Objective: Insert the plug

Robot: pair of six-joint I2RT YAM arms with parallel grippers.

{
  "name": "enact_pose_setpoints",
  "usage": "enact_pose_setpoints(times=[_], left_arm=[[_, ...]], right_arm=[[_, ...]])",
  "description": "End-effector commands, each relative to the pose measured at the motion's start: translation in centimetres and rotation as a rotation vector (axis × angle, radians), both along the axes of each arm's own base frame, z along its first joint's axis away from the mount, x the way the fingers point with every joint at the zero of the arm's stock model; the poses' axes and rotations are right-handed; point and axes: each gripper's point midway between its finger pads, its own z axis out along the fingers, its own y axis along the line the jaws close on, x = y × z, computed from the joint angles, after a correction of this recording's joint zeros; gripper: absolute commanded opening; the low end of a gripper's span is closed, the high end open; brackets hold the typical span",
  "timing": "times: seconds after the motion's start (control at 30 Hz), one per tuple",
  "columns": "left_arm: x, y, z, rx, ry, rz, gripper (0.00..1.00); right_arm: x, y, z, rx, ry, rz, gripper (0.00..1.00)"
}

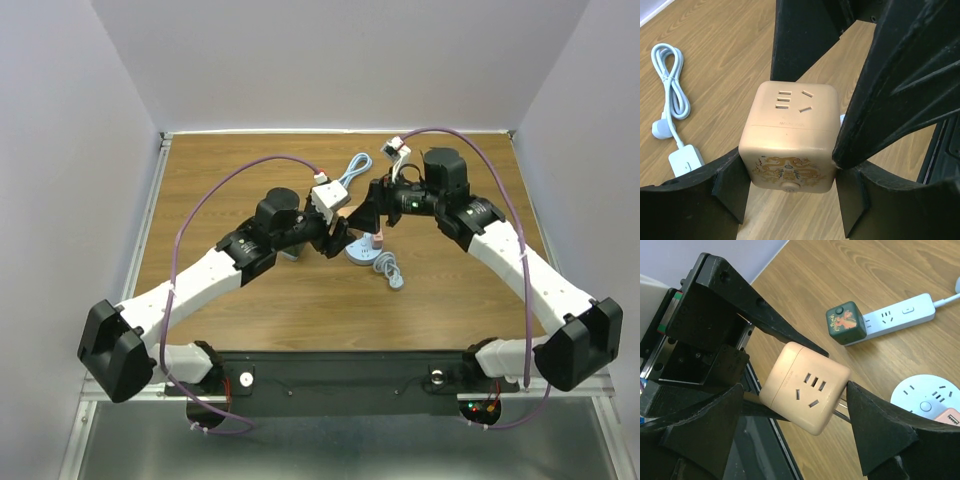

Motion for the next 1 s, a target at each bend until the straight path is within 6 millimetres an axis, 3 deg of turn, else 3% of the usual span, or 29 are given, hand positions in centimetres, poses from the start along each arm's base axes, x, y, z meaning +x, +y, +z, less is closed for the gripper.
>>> enact_pose_setpoints(times=[0.0,0.4,0.47,0.5,0.6,0.7,0.73,0.77,0.8,0.83,0.87,0.9,0.93,0.97], left_arm=[[0.9,-0.9,3.0,-0.03,-0.078,0.004,0.0],[1.7,-1.1,3.6,-0.003,-0.096,0.04,0.0],[1.7,-1.1,3.9,-0.005,-0.105,0.041,0.0],[1.8,-1.2,4.0,-0.004,-0.106,0.045,0.0],[1.9,-1.1,4.0,0.002,-0.111,0.056,0.0],[2.1,-0.9,4.1,0.002,-0.117,0.069,0.0],[2.2,-0.9,4.2,-0.004,-0.118,0.075,0.0],[2.3,-0.8,4.1,-0.005,-0.118,0.085,0.0],[2.7,-0.6,4.1,-0.005,-0.12,0.111,0.0],[2.7,-0.5,4.2,-0.013,-0.118,0.121,0.0],[2.8,-0.5,4.2,-0.016,-0.121,0.129,0.02],[3.1,-0.2,4.4,-0.021,-0.125,0.148,0.1],[3.1,-0.1,4.5,-0.03,-0.13,0.156,0.3],[2.9,0.1,5.0,-0.042,-0.141,0.158,0.41]], right_arm=[[-1.2,0.5,0.5,0.028,0.023,0.072,0.88],[-1.4,0.4,-2.8,-0.08,0.111,0.069,0.8],[-1.5,0.5,-3.3,-0.087,0.124,0.079,0.75],[-1.6,0.6,-4.0,-0.096,0.149,0.086,0.68],[-1.9,0.9,-4.8,-0.108,0.17,0.108,0.58],[-1.8,0.9,-5.4,-0.119,0.184,0.101,0.35],[-1.6,0.9,-5.8,-0.125,0.193,0.095,0.18],[-1.5,0.9,-5.9,-0.128,0.197,0.089,0.08],[-1.3,0.9,-6.2,-0.132,0.206,0.079,0.0],[-1.2,0.9,-6.5,-0.139,0.214,0.072,0.0],[-0.8,1.0,-6.8,-0.147,0.216,0.063,0.0],[-0.6,1.0,-6.9,-0.15,0.223,0.052,0.0],[0.1,0.9,-7.0,-0.16,0.216,0.024,0.0],[0.6,0.8,-6.9,-0.162,0.211,0.008,0.0]])
